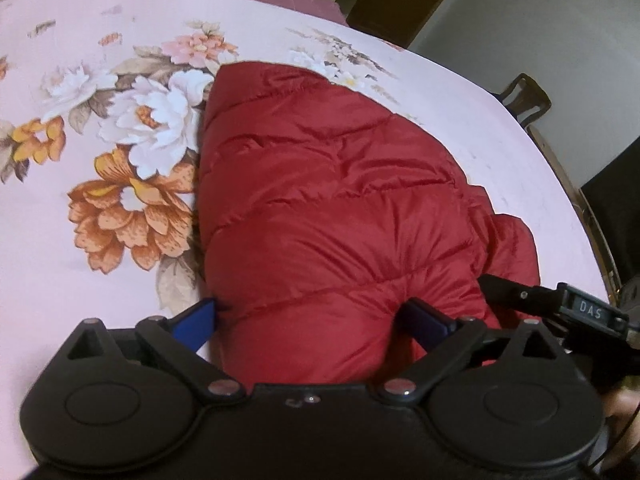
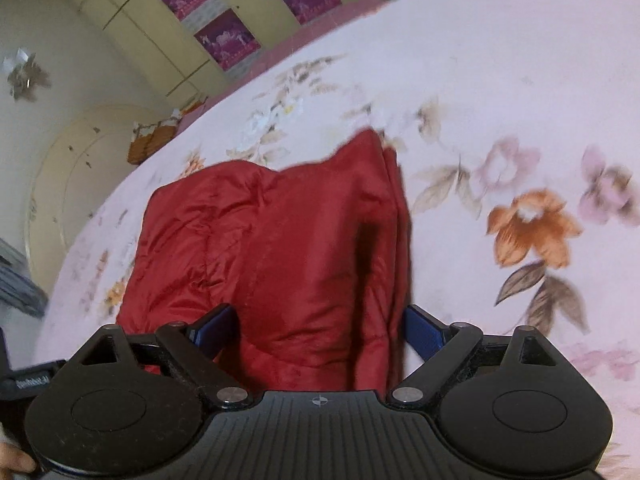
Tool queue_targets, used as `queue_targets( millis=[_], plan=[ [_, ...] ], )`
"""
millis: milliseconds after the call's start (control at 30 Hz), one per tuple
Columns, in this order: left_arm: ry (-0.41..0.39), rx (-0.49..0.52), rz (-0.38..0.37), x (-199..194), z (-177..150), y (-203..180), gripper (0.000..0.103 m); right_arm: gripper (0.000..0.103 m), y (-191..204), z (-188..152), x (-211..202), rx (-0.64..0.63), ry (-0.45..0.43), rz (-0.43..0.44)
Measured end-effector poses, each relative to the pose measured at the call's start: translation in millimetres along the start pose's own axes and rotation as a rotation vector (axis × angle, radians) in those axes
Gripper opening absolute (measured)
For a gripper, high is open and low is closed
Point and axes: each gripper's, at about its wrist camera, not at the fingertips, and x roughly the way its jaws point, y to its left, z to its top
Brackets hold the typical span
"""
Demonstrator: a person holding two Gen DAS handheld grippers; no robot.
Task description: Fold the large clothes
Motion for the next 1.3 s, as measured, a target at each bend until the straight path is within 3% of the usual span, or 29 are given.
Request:
queue_targets(
  millis=[167,267,333,400,500,633,900,1067,1300],
  plan=[
    [0.002,-0.012,-0.002,3.1,0.4,-2.4,0.096,0.089,2.4,3.6,5.0,-0.025,0.025,0.031],
    [-0.007,0.002,0.006,0.4,-0.8,-5.1,0.089,0.061,-0.2,3.8,6.5,0.013,0.060,0.090],
    [-0.011,0.011,0.011,-0.9,-0.7,-7.5,0.083,0.053,-1.8,4.0,8.8,0.025,0.071,0.107],
    [-0.019,0.019,0.015,-4.4,-0.8,-9.2,0.077,0.040,0.4,3.7,5.6,0.037,0.076,0.126],
    [-0.031,0.017,0.020,-9.6,1.2,-9.0,0.069,0.031,11.4,4.5,-4.5,0.005,0.060,0.133],
    [-0.051,0.017,0.018,-24.6,5.4,-6.4,0.060,0.029,26.8,7.0,-18.2,-0.012,0.032,0.162],
    [-0.116,0.030,0.073,-72.2,18.2,21.7,0.059,0.029,84.4,6.6,-6.8,-0.030,0.022,0.229],
    [-0.159,0.017,0.102,-108.1,25.4,67.5,0.059,0.029,139.9,5.5,20.0,-0.058,0.028,0.260],
    [-0.184,0.017,0.114,-155.8,44.8,165.3,0.059,0.029,237.1,-11.3,68.7,-0.063,0.022,0.259]
  ],
)
